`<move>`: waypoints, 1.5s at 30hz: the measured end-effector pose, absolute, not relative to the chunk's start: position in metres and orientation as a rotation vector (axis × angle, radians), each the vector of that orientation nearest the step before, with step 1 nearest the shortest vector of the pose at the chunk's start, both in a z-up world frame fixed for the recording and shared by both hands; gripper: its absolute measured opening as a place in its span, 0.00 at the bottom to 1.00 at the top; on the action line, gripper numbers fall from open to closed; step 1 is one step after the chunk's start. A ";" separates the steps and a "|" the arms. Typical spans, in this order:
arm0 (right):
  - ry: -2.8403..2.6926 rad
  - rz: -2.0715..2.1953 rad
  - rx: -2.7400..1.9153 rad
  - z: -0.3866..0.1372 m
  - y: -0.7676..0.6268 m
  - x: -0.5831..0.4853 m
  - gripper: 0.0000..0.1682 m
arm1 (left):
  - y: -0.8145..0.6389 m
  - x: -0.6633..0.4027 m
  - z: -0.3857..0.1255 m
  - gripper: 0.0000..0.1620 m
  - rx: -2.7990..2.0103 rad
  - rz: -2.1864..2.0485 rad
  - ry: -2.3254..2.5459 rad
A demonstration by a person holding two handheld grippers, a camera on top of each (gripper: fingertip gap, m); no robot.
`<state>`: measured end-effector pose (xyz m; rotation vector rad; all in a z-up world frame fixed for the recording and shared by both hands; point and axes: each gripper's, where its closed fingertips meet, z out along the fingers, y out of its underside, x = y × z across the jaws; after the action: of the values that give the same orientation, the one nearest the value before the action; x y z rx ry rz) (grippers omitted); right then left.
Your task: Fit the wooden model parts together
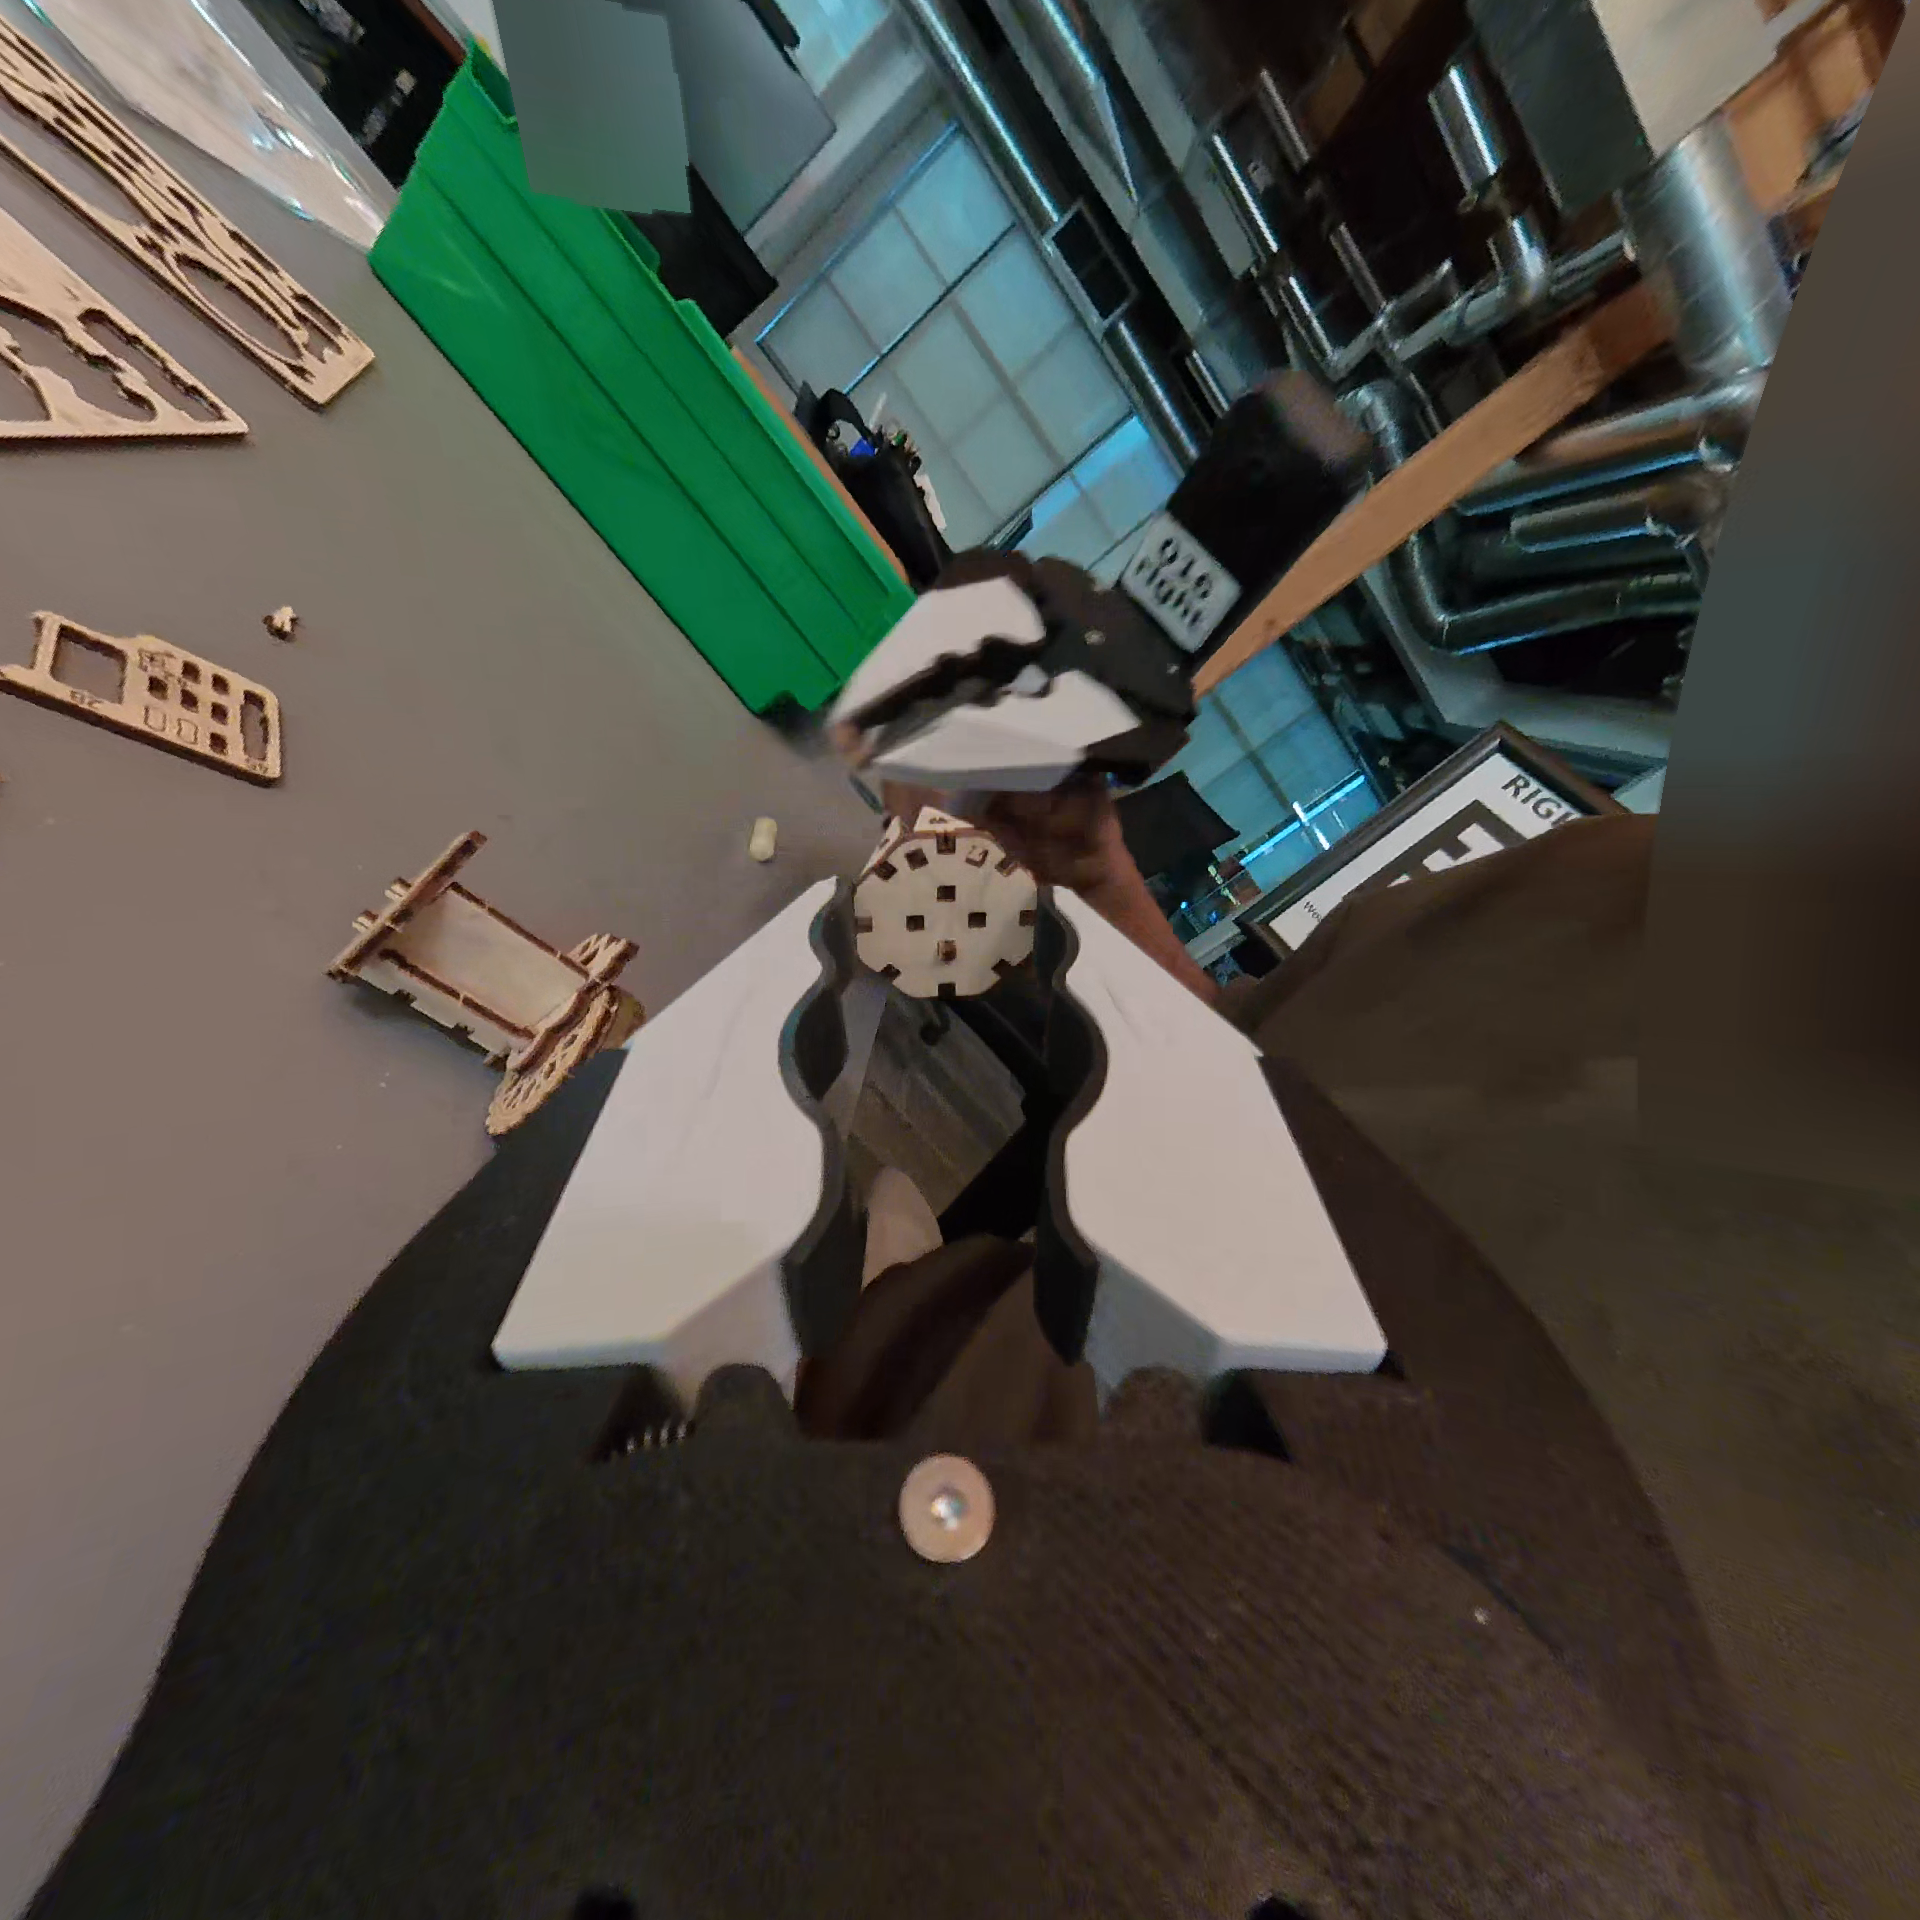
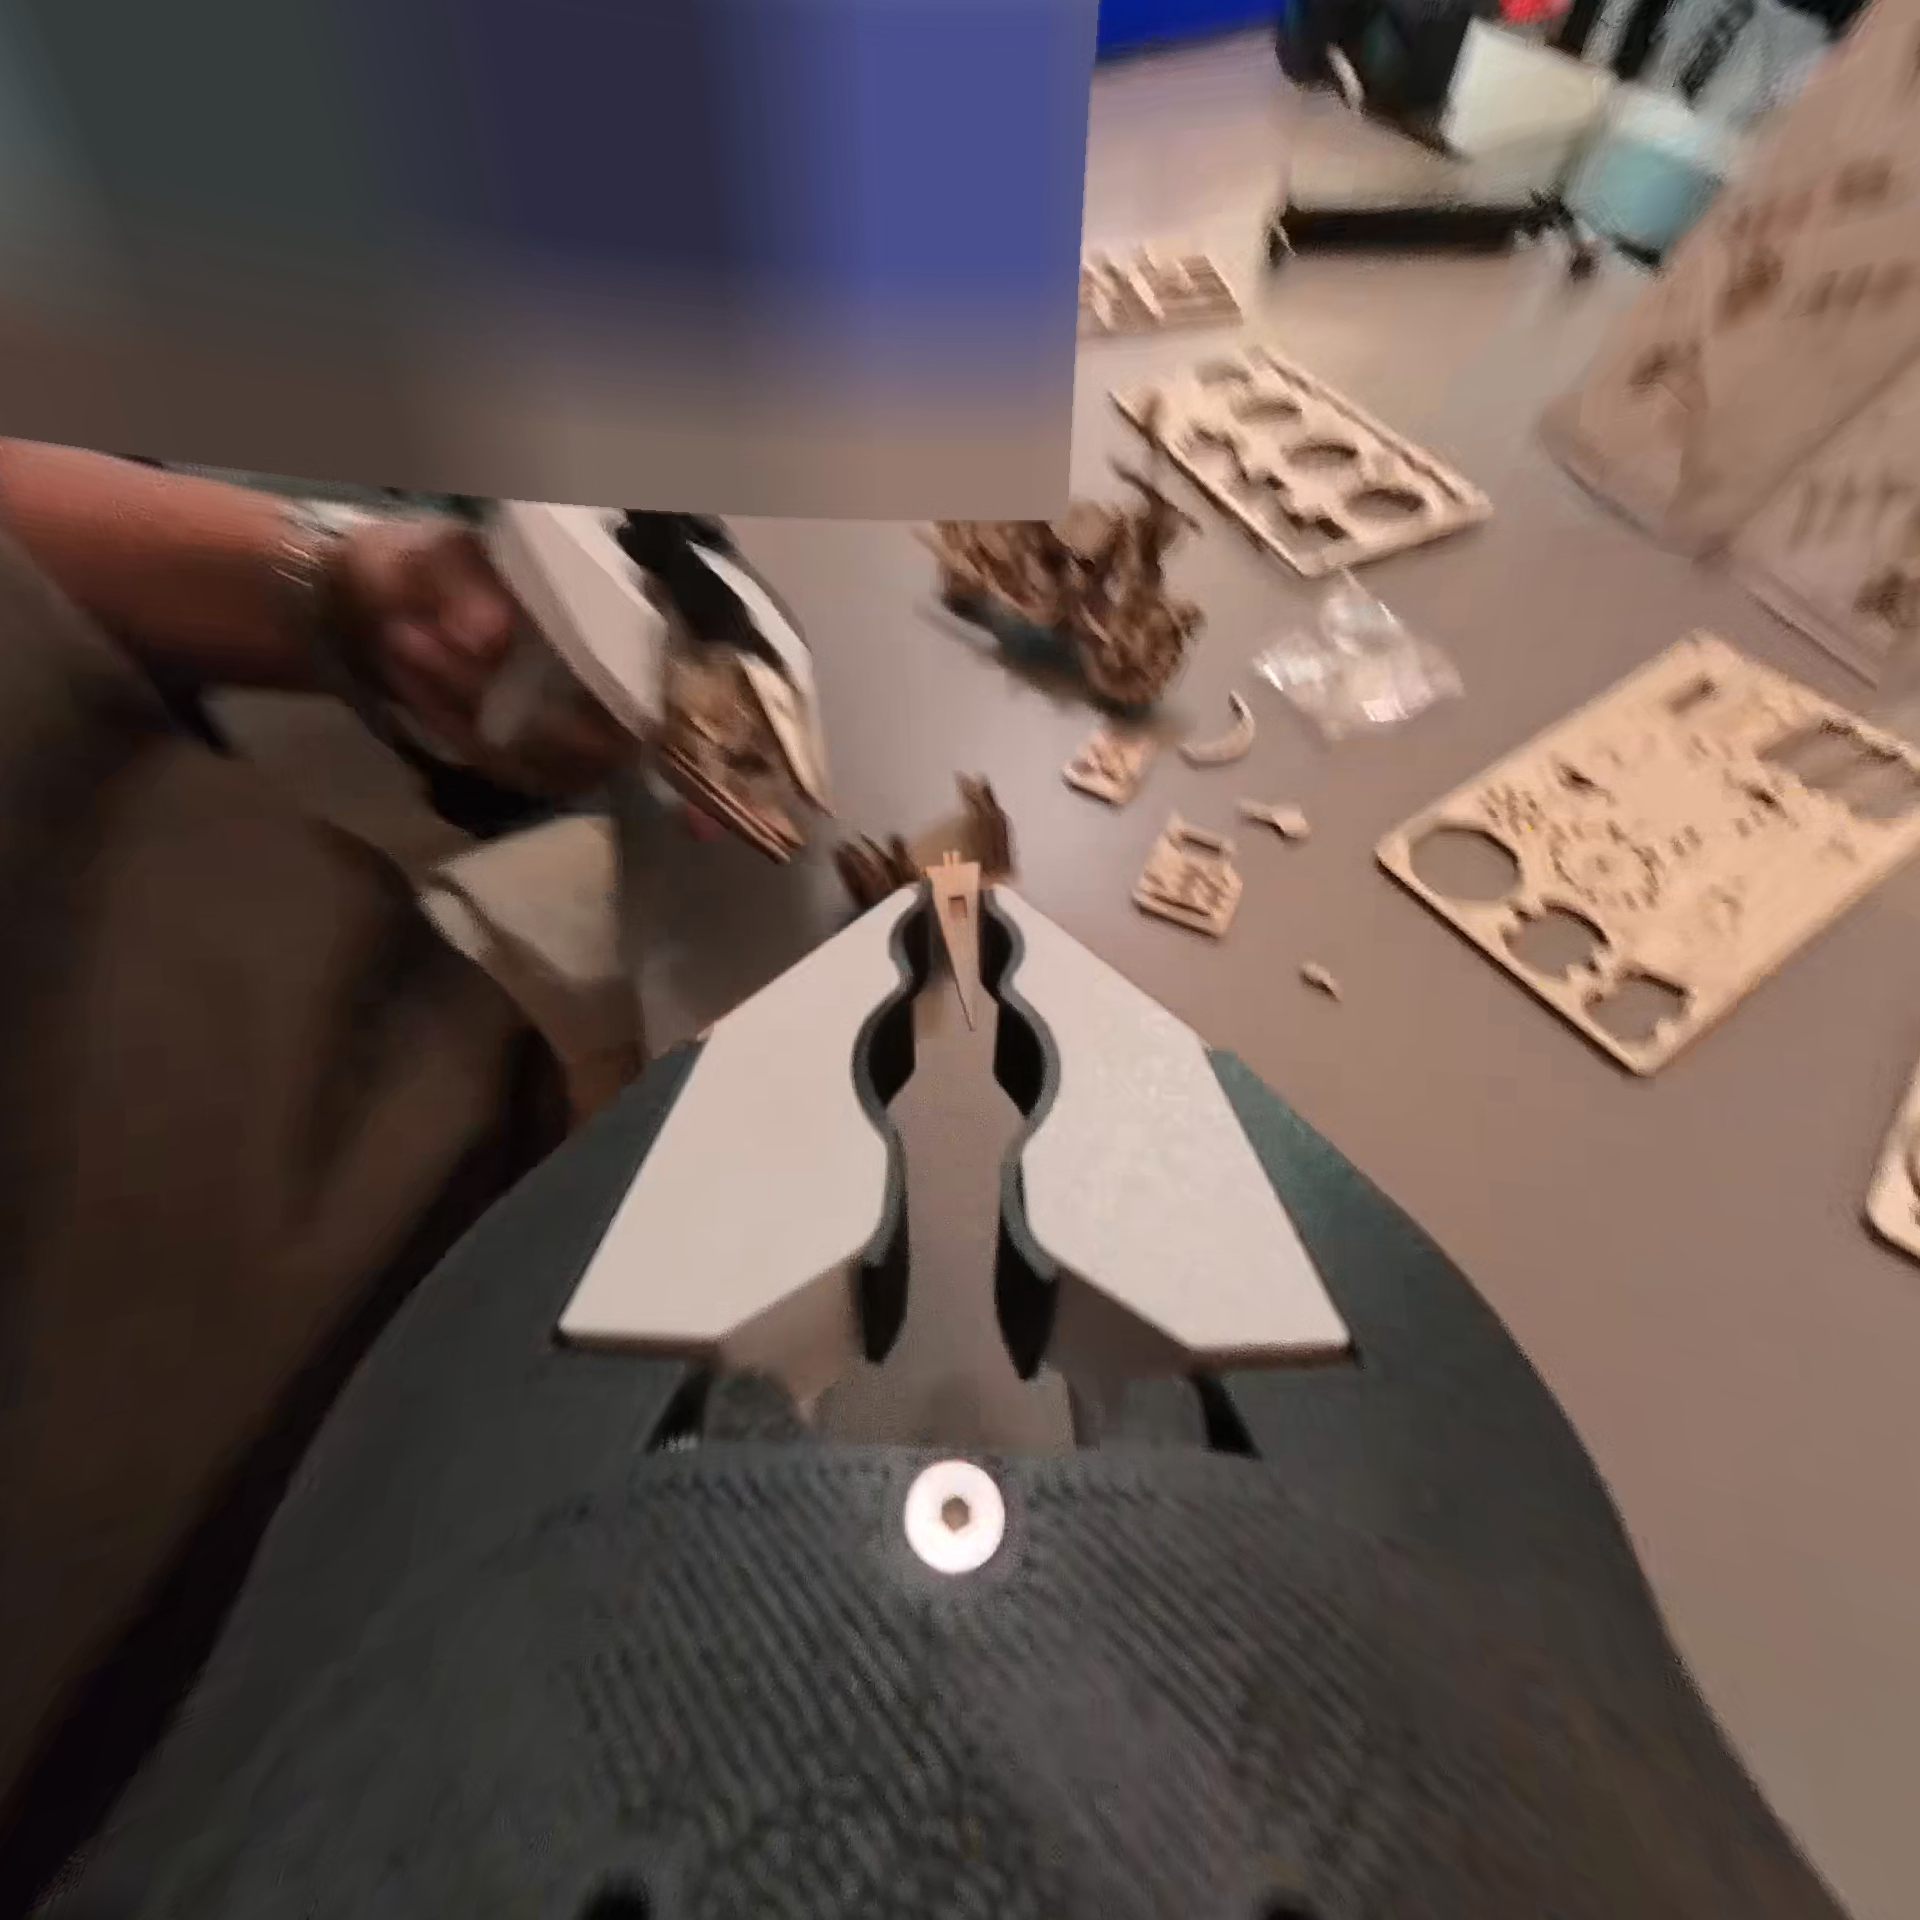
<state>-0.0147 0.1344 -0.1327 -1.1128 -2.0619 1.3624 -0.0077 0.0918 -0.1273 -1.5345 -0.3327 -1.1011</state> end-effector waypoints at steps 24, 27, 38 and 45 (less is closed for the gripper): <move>-2.318 1.326 -0.842 -0.129 0.080 0.013 0.04 | 0.091 0.021 -0.141 0.19 -1.686 -1.044 -0.181; -2.313 1.326 -0.850 -0.129 0.081 0.014 0.04 | 0.090 0.021 -0.140 0.19 -1.676 -1.051 -0.180; -2.285 1.420 -0.850 -0.126 0.079 0.014 0.04 | 0.088 0.023 -0.138 0.19 -1.666 -1.058 -0.157; -2.246 1.444 -0.864 -0.123 0.080 0.011 0.04 | 0.090 0.022 -0.135 0.19 -1.632 -1.110 -0.202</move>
<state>0.0114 0.0802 -0.1227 -0.8639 -2.2463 1.4440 0.0216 0.0896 -0.1352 -1.6317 -0.2023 -1.1099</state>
